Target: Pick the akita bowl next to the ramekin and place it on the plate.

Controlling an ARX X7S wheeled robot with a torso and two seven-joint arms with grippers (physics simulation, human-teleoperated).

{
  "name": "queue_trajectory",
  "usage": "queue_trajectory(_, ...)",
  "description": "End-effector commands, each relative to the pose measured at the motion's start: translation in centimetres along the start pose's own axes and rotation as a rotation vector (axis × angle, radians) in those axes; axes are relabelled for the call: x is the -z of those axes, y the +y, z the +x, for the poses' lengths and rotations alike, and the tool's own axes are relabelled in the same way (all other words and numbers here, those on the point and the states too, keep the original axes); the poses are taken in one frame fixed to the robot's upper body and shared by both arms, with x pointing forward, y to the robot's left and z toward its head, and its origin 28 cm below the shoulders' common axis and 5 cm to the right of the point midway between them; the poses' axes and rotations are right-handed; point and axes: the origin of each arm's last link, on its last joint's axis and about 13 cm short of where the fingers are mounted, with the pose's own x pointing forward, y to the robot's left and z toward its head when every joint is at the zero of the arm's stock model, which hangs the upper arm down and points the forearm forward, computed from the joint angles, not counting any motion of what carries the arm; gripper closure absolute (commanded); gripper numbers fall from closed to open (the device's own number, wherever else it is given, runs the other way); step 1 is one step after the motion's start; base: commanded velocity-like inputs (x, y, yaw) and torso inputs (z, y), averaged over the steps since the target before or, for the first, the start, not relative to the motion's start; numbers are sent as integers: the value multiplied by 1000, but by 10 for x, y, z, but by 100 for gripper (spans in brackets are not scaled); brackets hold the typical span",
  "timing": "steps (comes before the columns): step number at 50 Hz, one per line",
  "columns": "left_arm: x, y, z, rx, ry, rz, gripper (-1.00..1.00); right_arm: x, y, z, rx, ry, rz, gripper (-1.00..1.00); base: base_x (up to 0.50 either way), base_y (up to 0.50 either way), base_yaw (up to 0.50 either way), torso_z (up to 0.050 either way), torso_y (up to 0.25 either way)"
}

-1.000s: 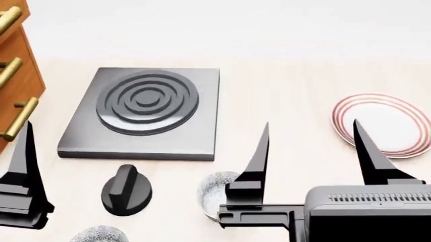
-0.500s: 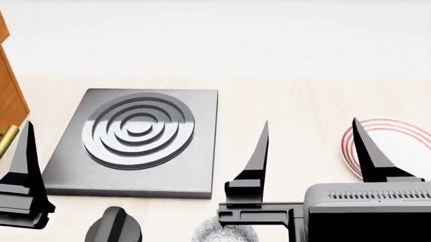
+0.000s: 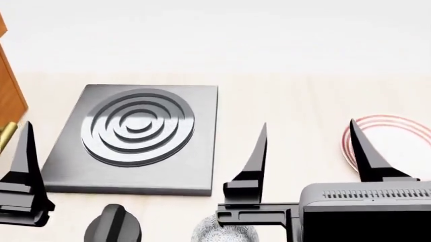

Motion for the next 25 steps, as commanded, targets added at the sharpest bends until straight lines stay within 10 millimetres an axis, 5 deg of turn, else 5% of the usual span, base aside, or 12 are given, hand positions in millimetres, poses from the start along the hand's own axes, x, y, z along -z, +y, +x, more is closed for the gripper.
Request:
queue_trajectory(1,3,0,0,0,10,12,-100,2,0,-1,1,8,-2,-100,0,0,0,0,-90)
queue_trajectory(25,6,0,0,4,24,15,-100,5,0,-1,1,13,-3,-100,0,0,0,-2,-89)
